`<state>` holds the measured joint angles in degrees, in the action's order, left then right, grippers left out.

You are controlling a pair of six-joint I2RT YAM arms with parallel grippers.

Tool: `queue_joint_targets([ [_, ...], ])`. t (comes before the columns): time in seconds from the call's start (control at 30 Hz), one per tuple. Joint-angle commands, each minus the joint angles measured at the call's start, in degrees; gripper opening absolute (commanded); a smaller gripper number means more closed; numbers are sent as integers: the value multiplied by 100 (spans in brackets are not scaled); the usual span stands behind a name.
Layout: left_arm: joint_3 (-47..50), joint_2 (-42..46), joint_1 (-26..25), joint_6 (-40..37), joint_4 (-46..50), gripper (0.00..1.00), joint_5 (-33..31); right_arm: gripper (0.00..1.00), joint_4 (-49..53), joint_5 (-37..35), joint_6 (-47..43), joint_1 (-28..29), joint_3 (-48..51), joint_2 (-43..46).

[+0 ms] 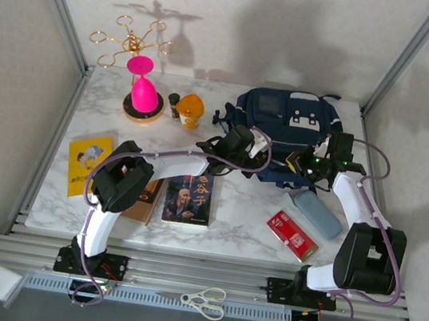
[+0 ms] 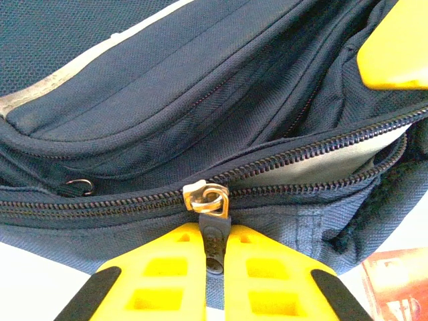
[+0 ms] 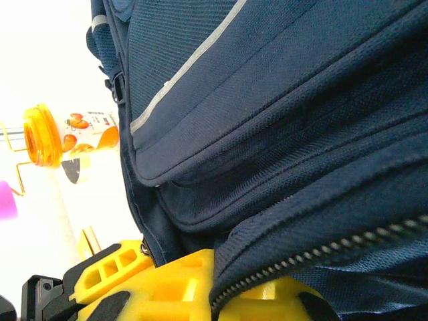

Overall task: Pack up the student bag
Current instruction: Unzip the student bag at the top-right of the table.

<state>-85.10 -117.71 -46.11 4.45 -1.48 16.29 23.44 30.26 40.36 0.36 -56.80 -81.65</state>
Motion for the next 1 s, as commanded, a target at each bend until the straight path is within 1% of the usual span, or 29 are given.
queue_joint_targets([
  [0.0,-93,-61,106,8,-158,4,-38,0,-89,354,-169,-1,-243,8],
  [0.07,-62,-39,133,37,-149,0,-258,0,-58,358,-176,-2,-289,6],
  [0.17,126,45,230,180,-257,0,-570,0,7,315,-212,-1,-380,1],
  [0.33,476,156,554,628,-475,0,-997,0,189,396,-354,-1,-522,3],
  [0.47,622,174,849,812,-599,0,-999,0,399,441,-559,-1,-639,26],
  [0.53,585,114,931,795,-646,0,-969,0,544,577,-749,-1,-723,4],
  [0.6,512,48,1008,827,-696,0,-1135,0,793,579,-980,-1,-821,23],
  [0.73,254,-182,1143,919,-827,0,-931,0,720,880,-1054,5,-683,112],
  [0.8,101,-311,1148,883,-806,0,-1019,0,655,1023,-1046,49,-595,70],
  [0.9,-196,-570,1208,937,-600,0,-1286,0,703,1010,-1153,79,-555,45],
  [0.97,-390,-732,1261,936,-429,0,-1352,0,675,1041,-1186,101,-527,-8],
])
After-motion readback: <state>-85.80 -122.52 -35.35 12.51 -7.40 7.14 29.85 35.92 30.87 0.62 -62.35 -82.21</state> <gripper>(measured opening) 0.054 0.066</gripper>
